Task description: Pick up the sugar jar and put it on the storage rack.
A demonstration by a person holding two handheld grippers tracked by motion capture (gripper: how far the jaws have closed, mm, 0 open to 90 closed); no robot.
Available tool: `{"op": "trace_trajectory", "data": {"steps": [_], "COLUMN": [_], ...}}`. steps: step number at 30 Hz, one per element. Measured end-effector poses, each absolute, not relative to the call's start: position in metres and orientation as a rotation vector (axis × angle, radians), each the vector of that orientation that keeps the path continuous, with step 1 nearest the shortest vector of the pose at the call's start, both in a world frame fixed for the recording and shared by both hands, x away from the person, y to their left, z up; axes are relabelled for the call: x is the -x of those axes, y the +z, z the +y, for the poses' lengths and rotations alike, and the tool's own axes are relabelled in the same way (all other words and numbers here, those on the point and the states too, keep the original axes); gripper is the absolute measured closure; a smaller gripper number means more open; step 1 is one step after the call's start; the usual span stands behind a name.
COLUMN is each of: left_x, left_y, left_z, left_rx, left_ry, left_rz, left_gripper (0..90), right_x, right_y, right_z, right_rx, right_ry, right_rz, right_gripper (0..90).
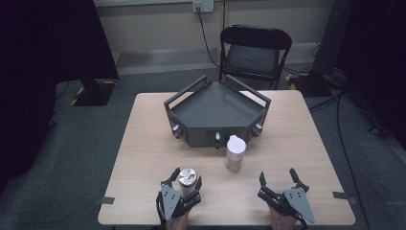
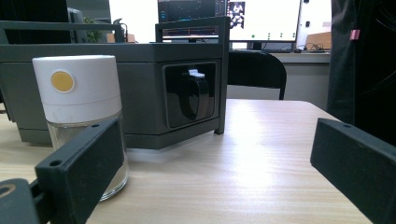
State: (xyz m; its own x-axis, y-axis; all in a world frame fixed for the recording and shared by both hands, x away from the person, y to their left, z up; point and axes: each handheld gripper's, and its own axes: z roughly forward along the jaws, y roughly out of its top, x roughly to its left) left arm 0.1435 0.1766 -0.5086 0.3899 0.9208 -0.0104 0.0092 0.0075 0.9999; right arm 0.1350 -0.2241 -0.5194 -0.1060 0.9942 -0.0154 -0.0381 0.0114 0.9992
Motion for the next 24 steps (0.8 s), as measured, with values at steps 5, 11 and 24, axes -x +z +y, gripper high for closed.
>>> {"op": "trace_trajectory", "data": {"steps": [5, 11, 24], "left_x": [-0.1441, -0.1444, -0.1442], "left_y": [-0.5108, -0.5116, -0.5071], "left_z": [0.1786, 0.1788, 0.1771], "left_rx": [-1.372, -1.373, -1.382], "left_ry": [0.892, 0.895, 0.891], "left_rz": [0.922, 0.920, 0.935], "left_gripper": [30.8, 34.0, 34.7], "right_x": [-0.1350, -0.1350, -0.1350], "right_y": [-0.5194, -0.5194, -0.5194], "right_z": [-0.2241, -0.2241, -0.2241], "right_rx": [-1.120, -1.120, -1.119], "right_ry": [1.295, 1.295, 1.294], "right_rz": [1.265, 1.265, 1.265], "right_gripper": [1.5, 1.5, 1.5]}}
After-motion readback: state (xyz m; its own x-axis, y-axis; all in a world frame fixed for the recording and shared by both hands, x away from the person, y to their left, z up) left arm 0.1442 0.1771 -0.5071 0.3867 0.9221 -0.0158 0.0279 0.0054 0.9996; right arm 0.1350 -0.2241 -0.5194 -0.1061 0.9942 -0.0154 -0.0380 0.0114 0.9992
